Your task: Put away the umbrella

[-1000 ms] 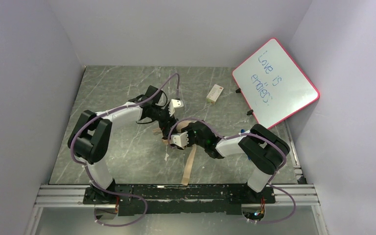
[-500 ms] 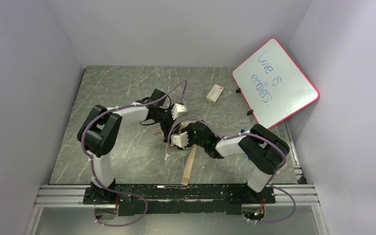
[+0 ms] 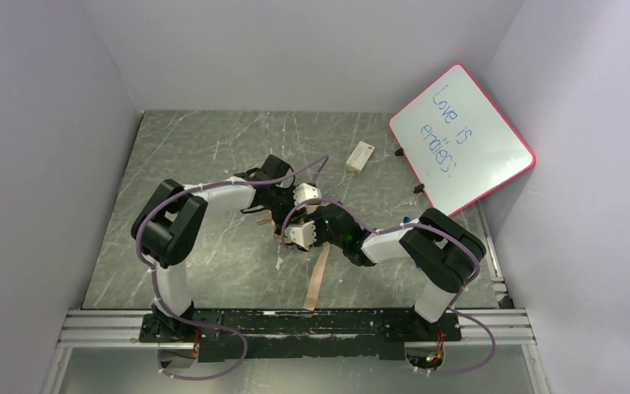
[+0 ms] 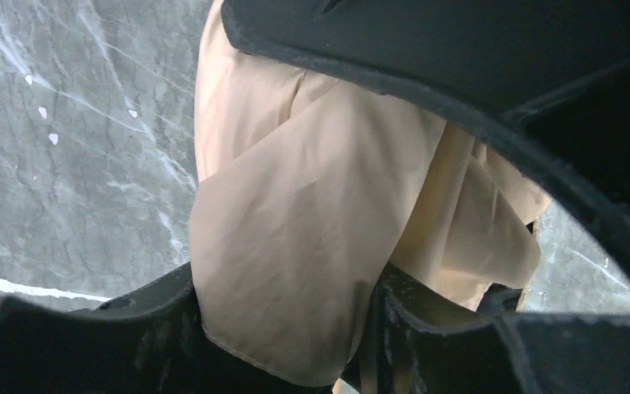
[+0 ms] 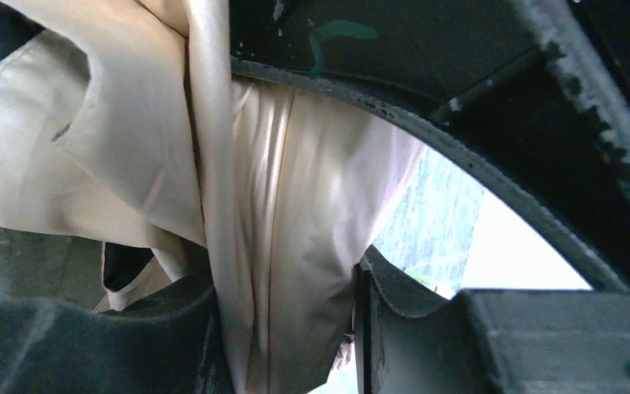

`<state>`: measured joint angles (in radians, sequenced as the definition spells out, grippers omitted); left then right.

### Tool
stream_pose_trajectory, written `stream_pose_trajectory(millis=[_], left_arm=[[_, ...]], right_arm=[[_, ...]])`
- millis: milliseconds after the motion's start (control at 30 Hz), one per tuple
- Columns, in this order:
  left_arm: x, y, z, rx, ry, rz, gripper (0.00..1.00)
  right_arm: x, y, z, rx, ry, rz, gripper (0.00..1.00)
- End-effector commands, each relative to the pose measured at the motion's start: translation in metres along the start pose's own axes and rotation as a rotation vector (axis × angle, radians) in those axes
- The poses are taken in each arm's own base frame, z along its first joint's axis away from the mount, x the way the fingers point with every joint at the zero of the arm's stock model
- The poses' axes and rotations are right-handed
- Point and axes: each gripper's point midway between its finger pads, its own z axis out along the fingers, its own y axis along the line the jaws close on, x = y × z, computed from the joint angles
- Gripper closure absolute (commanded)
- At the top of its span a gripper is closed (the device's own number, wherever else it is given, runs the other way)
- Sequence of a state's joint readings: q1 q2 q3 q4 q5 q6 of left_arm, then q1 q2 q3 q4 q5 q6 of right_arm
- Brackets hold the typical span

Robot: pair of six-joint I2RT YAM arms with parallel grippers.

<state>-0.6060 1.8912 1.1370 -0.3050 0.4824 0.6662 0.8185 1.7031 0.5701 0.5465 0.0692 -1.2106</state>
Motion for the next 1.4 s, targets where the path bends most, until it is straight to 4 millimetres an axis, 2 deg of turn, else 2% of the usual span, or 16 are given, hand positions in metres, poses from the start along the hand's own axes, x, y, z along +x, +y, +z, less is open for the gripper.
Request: stream_pose_trajectory(millis=[0, 100, 167, 333, 433, 600, 700, 767, 800, 833, 1000, 1100, 1167, 1233, 1367], left_arm=[[0.043, -0.018, 0.012, 0.007, 0.162, 0.015, 0.63], [0.041, -0.015, 0.013, 0.002, 0.169, 0.007, 0.85], [0.04, -0.012, 0.014, -0.003, 0.171, 0.004, 0.94], [0.042, -0.01, 0.016, -0.016, 0.179, -0.005, 0.95], [0.043, -0.009, 0.016, -0.019, 0.18, -0.003, 0.95], [0.045, -0.007, 0.018, -0.025, 0.193, -0.01, 0.95], [0.045, -0.005, 0.018, -0.033, 0.194, -0.015, 0.95], [0.045, -0.004, 0.017, -0.044, 0.198, -0.02, 0.95], [0.045, -0.003, 0.017, -0.049, 0.198, -0.024, 0.95], [0.044, -0.002, 0.016, -0.052, 0.196, -0.024, 0.95], [0.043, -0.002, 0.017, -0.05, 0.196, -0.036, 0.95], [0.041, -0.002, 0.017, -0.05, 0.191, -0.038, 0.95], [0.041, -0.002, 0.017, -0.047, 0.189, -0.04, 0.95], [0.041, -0.002, 0.017, -0.046, 0.191, -0.041, 0.95], [0.04, -0.002, 0.018, -0.043, 0.19, -0.048, 0.95]], right_arm=[[0.009, 0.059, -0.008, -0.201, 0.019, 0.042, 0.9], [0.003, 0.053, -0.009, -0.19, 0.001, 0.054, 0.83], [-0.001, 0.048, -0.012, -0.174, -0.009, 0.067, 0.75], [-0.015, 0.029, -0.024, -0.088, -0.057, 0.153, 0.42], [-0.03, 0.019, -0.037, -0.05, -0.119, 0.224, 0.29], [-0.049, -0.002, -0.064, 0.042, -0.209, 0.386, 0.26], [-0.062, -0.01, -0.085, 0.085, -0.281, 0.566, 0.26], [-0.07, -0.021, -0.105, 0.13, -0.343, 0.735, 0.26], [-0.07, -0.019, -0.109, 0.128, -0.353, 0.821, 0.26], [-0.074, -0.024, -0.119, 0.146, -0.388, 0.913, 0.26], [-0.068, -0.027, -0.146, 0.219, -0.439, 1.33, 0.33], [-0.042, -0.023, -0.149, 0.326, -0.336, 1.659, 0.41], [-0.029, -0.015, -0.146, 0.364, -0.228, 1.777, 0.45], [-0.022, -0.003, -0.138, 0.355, -0.125, 1.79, 0.45], [-0.023, 0.02, -0.116, 0.298, -0.034, 1.832, 0.35]])
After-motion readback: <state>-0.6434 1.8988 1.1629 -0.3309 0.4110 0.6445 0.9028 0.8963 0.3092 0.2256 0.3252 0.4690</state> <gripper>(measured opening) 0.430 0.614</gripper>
